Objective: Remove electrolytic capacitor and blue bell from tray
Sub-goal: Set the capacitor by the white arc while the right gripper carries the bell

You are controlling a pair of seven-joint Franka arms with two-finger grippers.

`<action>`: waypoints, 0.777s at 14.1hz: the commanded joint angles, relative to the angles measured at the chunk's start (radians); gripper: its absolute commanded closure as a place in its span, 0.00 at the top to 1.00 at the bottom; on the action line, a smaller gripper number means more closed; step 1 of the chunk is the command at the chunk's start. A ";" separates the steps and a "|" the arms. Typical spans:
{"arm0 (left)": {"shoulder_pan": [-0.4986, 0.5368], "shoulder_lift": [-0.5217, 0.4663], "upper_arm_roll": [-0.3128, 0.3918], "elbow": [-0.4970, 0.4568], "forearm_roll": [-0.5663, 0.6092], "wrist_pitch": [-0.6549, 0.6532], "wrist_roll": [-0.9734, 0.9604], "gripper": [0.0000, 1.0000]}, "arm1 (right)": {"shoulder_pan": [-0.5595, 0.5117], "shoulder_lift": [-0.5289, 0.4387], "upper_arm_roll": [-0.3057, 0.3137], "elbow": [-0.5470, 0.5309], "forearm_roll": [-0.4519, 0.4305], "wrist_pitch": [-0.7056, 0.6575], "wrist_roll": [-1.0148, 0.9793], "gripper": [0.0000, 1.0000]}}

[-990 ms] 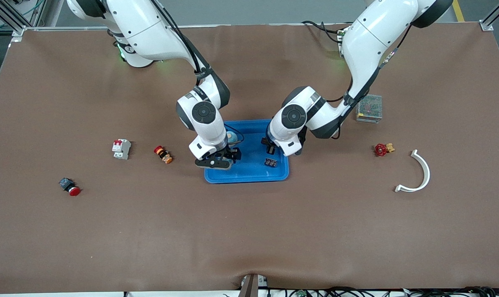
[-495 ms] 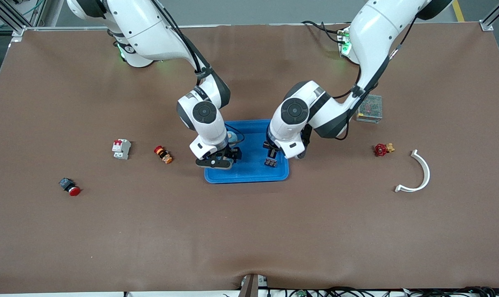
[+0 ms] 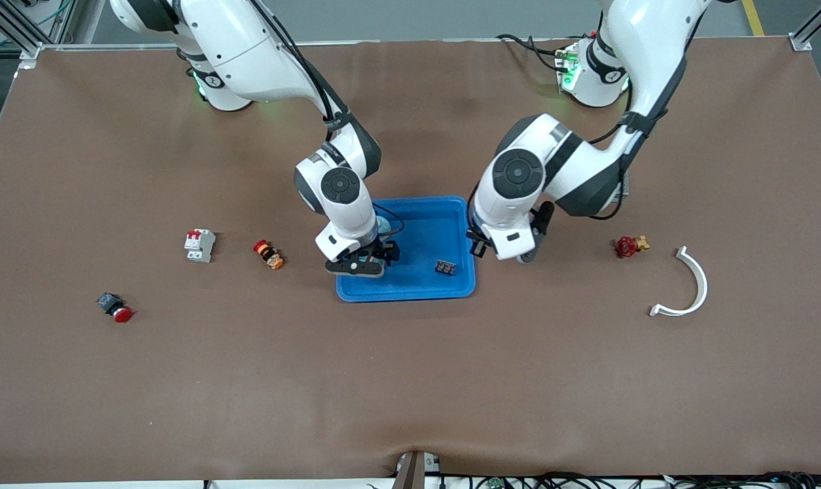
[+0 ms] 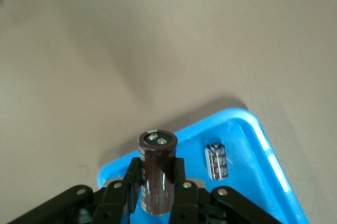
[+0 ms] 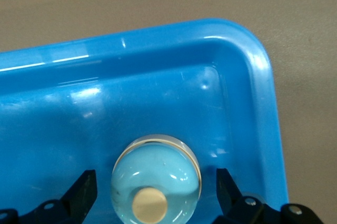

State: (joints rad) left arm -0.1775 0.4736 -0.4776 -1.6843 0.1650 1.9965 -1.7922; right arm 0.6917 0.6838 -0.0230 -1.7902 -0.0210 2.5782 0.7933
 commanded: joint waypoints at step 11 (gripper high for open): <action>0.208 -0.092 -0.007 -0.173 0.047 -0.128 0.303 0.00 | 0.011 0.006 -0.003 0.018 -0.017 -0.009 0.015 0.50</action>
State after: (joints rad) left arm -0.0096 0.4195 -0.4768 -1.7867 0.1950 1.8701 -1.5162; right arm 0.6951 0.6851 -0.0228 -1.7855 -0.0216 2.5759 0.7932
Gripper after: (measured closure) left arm 0.714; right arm 0.300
